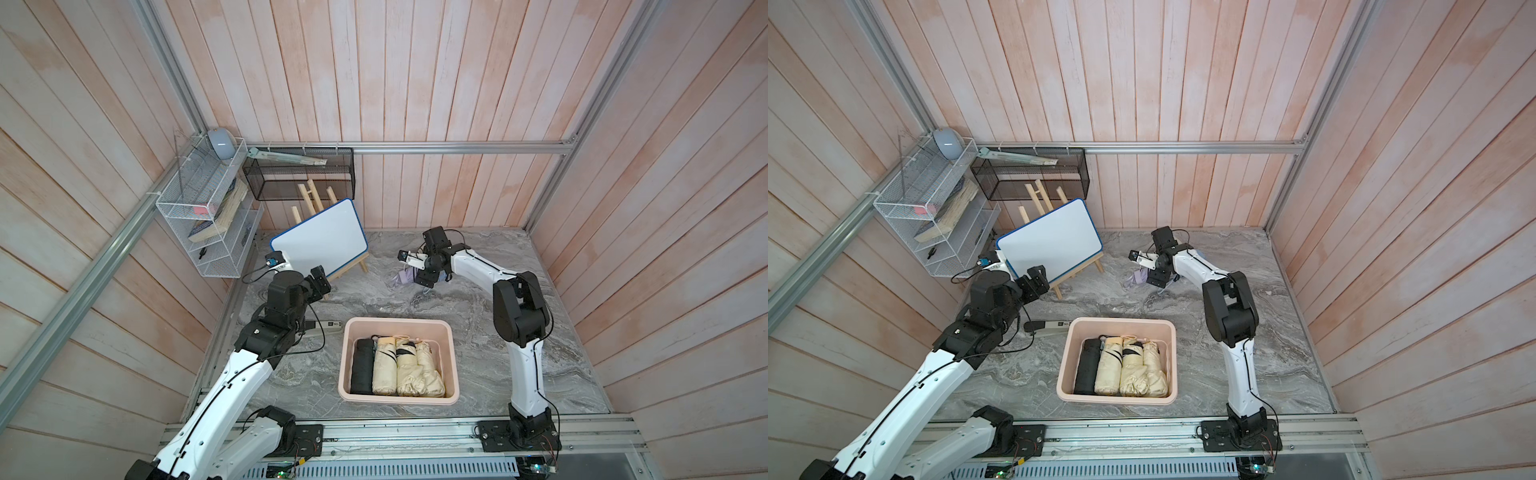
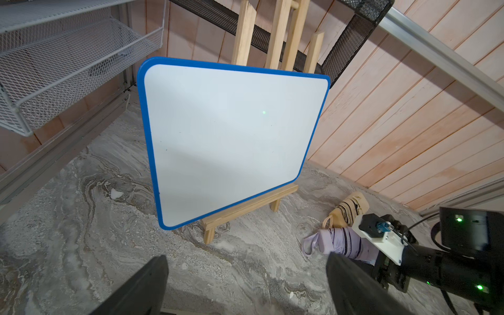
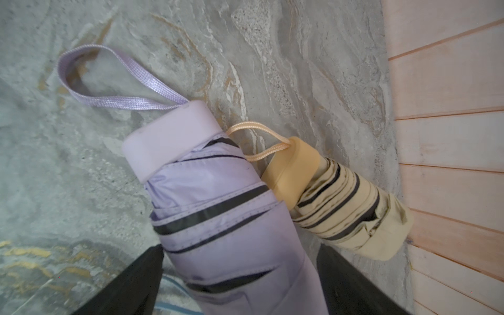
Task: Put the umbrella into the storage box
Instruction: Pick up the umbrella from the center of the board.
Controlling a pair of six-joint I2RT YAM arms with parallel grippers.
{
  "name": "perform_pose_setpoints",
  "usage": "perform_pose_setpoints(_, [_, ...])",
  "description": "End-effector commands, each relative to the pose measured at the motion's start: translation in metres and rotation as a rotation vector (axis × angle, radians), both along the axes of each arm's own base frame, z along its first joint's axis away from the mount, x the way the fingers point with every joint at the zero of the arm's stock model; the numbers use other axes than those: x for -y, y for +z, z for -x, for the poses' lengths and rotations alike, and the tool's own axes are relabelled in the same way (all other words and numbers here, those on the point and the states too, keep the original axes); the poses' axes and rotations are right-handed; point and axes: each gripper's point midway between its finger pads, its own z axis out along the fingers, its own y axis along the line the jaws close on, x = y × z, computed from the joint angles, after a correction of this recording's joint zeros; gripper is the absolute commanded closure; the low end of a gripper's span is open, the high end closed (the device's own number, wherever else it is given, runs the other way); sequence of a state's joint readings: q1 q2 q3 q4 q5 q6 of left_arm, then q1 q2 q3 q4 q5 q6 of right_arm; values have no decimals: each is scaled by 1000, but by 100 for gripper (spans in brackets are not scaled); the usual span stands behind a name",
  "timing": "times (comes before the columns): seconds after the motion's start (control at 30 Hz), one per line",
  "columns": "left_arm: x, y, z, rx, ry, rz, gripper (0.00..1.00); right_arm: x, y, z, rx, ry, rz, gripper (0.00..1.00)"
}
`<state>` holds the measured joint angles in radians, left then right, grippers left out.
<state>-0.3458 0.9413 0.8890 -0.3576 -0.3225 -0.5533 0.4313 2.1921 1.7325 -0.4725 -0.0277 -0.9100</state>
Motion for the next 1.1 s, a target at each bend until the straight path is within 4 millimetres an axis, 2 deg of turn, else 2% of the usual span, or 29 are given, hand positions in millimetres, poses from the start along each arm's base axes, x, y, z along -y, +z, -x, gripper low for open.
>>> perform_pose_setpoints(0.0, [-7, 13, 3, 24, 26, 0, 4, -12, -13, 3, -52, 9, -33, 6])
perform_pose_setpoints(0.4, [-9, 22, 9, 40, 25, 7, 4, -18, -47, 20, -169, -4, -89, 16])
perform_pose_setpoints(0.5, [-10, 23, 12, 42, 28, 14, 4, -18, -55, 25, -192, -8, -91, 15])
perform_pose_setpoints(0.6, [-12, 24, 16, 44, 33, 22, 4, -22, -57, 30, -208, -3, -103, 16])
perform_pose_setpoints(0.77, [-17, 26, 24, 51, 51, 39, 4, -35, -46, 47, -232, 10, -130, 20])
perform_pose_setpoints(0.87, [-19, 25, 29, 55, 61, 54, 4, -37, -42, 61, -251, -7, -113, 22])
perform_pose_setpoints(1.07, [-22, 21, 37, 52, 72, 90, 4, -34, -10, 67, -239, -101, -150, 25])
